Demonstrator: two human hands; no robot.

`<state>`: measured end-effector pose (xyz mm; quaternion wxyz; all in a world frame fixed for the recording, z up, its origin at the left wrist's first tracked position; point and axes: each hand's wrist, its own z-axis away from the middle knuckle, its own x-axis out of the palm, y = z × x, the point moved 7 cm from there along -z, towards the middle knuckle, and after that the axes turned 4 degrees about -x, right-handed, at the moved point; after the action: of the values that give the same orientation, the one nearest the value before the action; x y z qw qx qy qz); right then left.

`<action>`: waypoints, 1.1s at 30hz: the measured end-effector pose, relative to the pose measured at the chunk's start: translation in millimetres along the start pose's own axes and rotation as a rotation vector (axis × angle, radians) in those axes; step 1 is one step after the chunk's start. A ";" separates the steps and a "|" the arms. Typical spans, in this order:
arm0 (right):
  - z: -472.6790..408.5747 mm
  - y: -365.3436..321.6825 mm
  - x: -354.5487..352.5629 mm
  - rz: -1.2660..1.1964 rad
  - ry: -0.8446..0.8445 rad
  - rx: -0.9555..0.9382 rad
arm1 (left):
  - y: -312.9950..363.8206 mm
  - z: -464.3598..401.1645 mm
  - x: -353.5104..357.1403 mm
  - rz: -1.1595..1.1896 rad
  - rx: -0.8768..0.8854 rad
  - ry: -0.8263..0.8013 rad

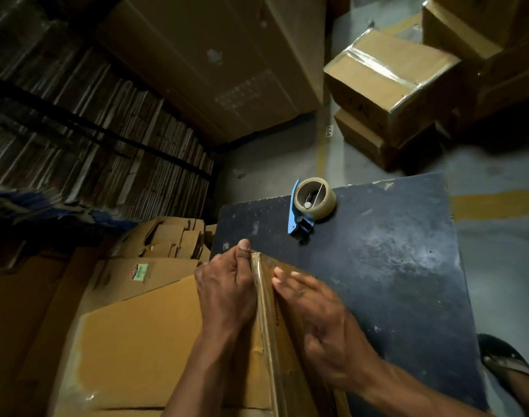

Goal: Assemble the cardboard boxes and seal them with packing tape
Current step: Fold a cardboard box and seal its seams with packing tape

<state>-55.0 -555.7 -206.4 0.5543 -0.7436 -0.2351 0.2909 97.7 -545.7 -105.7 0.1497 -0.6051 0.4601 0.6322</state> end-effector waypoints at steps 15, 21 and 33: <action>-33.6 -12.7 -51.3 -0.223 0.110 0.140 | -1.3 -2.3 1.8 -0.073 -0.005 -0.065; -107.6 -26.9 -46.9 -0.173 -0.275 0.234 | 2.1 -0.3 -0.6 -0.055 0.002 -0.087; -123.3 42.6 -26.9 -0.325 -0.465 0.137 | -5.9 -2.9 4.0 -0.028 0.010 -0.087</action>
<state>12.2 -670.3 -216.1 0.5740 -0.5701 -0.4517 0.3761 103.1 -546.3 -111.3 0.1816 -0.5827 0.4479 0.6534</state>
